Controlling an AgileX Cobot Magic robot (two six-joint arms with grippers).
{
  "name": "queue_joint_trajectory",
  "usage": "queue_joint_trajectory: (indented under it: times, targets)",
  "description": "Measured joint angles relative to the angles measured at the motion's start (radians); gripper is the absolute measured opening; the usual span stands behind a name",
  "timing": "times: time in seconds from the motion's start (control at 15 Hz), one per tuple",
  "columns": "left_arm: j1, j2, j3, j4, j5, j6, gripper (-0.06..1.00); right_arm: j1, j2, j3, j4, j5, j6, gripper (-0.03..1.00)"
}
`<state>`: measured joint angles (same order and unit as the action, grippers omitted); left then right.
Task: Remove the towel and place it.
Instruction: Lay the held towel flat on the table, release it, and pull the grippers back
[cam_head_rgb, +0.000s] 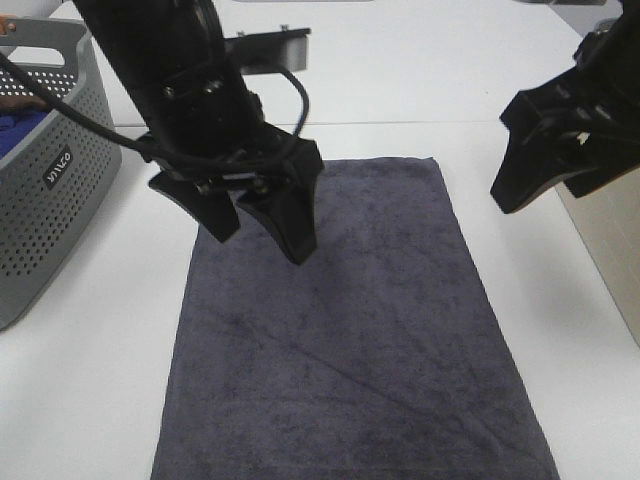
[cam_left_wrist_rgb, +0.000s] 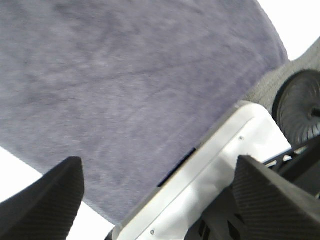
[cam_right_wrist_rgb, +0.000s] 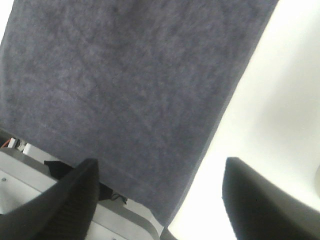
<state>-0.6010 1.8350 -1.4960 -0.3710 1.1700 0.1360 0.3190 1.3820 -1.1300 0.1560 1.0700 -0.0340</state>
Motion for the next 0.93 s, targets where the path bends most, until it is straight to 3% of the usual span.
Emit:
queue_joint_trajectory:
  times: [0.13, 0.27, 0.6, 0.93]
  targets:
    - [0.118, 0.0, -0.017, 0.009, -0.007, 0.001, 0.77, -0.083, 0.029, -0.049, -0.006, 0.013, -0.005, 0.68]
    - [0.182, 0.0, -0.02, 0.013, -0.058, 0.011, 0.77, -0.161, 0.099, -0.11, 0.027, 0.029, -0.062, 0.68]
    - [0.334, 0.028, -0.029, 0.017, -0.275, 0.041, 0.77, -0.174, 0.428, -0.469, 0.046, 0.129, -0.127, 0.7]
    - [0.382, 0.279, -0.238, 0.017, -0.276, 0.063, 0.78, -0.174, 0.774, -0.92, 0.037, 0.143, -0.164, 0.7]
